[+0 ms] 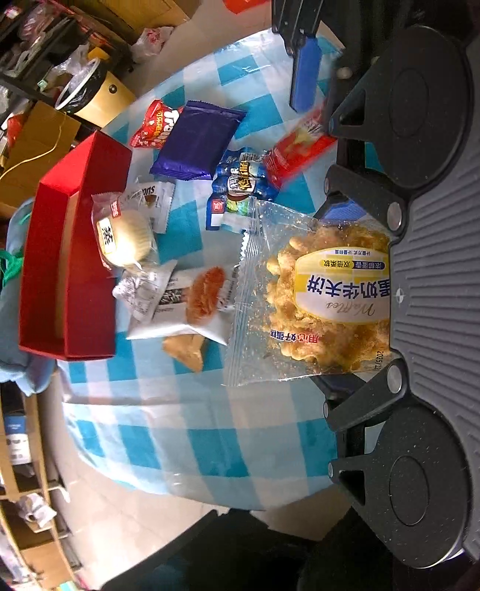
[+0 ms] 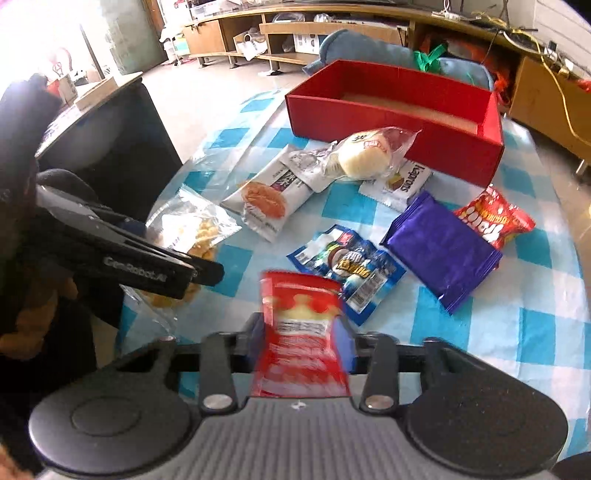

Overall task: Organize snacks
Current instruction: 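Lift both held snacks and carry them over the red box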

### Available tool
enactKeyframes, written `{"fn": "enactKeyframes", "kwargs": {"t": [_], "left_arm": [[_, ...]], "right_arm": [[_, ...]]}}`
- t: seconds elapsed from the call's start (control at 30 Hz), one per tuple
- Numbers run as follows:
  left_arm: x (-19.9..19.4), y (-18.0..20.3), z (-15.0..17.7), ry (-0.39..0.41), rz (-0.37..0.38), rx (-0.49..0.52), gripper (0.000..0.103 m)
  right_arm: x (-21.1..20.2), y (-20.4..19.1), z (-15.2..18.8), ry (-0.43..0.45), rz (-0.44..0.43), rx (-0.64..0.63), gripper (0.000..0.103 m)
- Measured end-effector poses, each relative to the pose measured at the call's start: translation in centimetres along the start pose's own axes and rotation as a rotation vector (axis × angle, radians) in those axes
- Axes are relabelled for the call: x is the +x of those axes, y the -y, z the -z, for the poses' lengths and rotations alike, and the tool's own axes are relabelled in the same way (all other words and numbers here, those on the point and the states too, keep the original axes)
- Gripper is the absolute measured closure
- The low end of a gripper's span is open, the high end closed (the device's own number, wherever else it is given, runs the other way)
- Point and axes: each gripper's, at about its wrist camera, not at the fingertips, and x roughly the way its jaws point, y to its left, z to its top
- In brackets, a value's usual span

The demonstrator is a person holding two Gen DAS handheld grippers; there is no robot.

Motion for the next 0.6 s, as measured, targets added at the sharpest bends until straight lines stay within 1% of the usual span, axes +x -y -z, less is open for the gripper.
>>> {"fn": "enactKeyframes", "kwargs": {"t": [0.07,0.13,0.17,0.2,0.23,0.27,0.3,0.33,0.37,0.43,0.47,0.5,0.57,0.6], "left_arm": [[0.3,0.2,0.1,-0.008,-0.009,0.001,0.023],[0.6,0.3,0.2,-0.02,-0.011,0.004,0.023],[0.9,0.4,0.3,-0.026,-0.016,0.005,0.023],[1.1,0.4,0.4,-0.033,-0.016,0.008,0.023],[1.3,0.4,0.4,-0.039,-0.011,0.011,0.023],[1.4,0.3,0.5,-0.042,-0.005,0.011,0.023],[1.6,0.2,0.4,-0.043,0.002,0.007,0.023],[1.7,0.2,0.4,-0.042,0.01,0.004,0.023],[2.0,0.2,0.3,-0.042,0.02,0.003,0.023],[2.6,0.4,0.4,-0.052,0.04,0.006,0.023],[2.8,0.5,0.5,-0.06,0.047,0.011,0.023],[3.1,0.5,0.6,-0.068,0.05,0.015,0.023],[3.5,0.6,0.8,-0.079,0.049,0.019,0.023],[3.7,0.6,0.9,-0.082,0.047,0.025,0.023]], "right_arm": [[0.9,0.4,0.0,-0.015,0.012,-0.01,0.088],[2.0,0.8,0.3,-0.036,0.047,-0.024,0.089],[2.6,1.3,0.4,-0.059,0.066,-0.01,0.089],[2.8,2.1,0.7,-0.074,0.067,0.032,0.089],[2.7,2.8,1.0,-0.087,0.056,0.074,0.086],[2.5,3.4,1.4,-0.101,0.055,0.118,0.071],[2.4,3.7,1.9,-0.106,0.065,0.151,0.06],[2.5,3.7,2.3,-0.11,0.075,0.167,0.038],[3.0,3.6,2.5,-0.122,0.084,0.179,0.032],[4.1,3.1,2.6,-0.145,0.047,0.21,0.032],[4.7,2.8,2.5,-0.144,0.053,0.218,0.031],[5.4,2.4,2.3,-0.148,0.085,0.202,0.03],[6.3,1.4,2.1,-0.141,0.158,0.122,0.028],[6.4,1.0,2.2,-0.147,0.17,0.099,0.028]]}}
